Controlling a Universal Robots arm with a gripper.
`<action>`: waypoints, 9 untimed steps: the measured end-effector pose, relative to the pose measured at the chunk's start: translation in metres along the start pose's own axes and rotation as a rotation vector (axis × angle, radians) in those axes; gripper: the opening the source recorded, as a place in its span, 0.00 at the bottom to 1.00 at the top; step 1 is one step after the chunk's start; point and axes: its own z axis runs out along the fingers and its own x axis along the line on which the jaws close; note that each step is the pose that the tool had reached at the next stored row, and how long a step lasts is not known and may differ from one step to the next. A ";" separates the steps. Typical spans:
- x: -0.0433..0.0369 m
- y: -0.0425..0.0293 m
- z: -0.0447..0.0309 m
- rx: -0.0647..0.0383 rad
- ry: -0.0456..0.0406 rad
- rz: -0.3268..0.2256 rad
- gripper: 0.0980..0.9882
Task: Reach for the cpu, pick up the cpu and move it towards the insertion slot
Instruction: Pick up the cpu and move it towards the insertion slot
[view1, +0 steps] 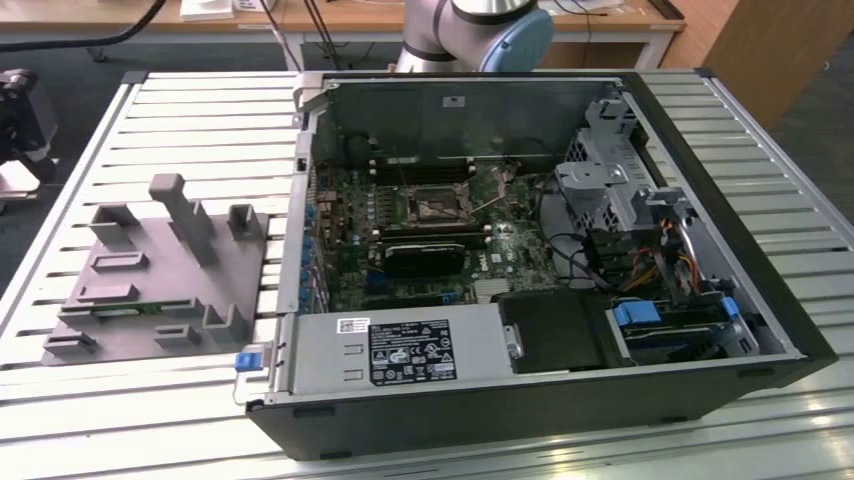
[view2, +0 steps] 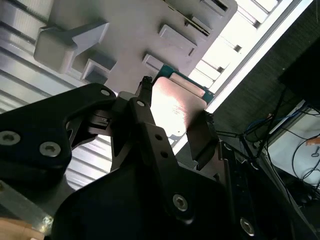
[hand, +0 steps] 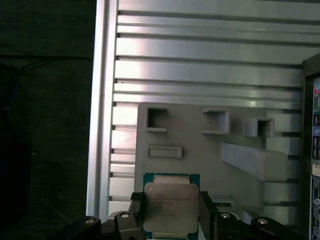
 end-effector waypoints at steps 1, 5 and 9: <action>-0.0001 0.0002 -0.0039 0.000 0.0001 0.000 0.48; -0.0003 0.0007 -0.0187 0.000 0.0001 0.000 0.48; -0.0006 0.0013 -0.0338 0.000 0.0001 0.000 0.48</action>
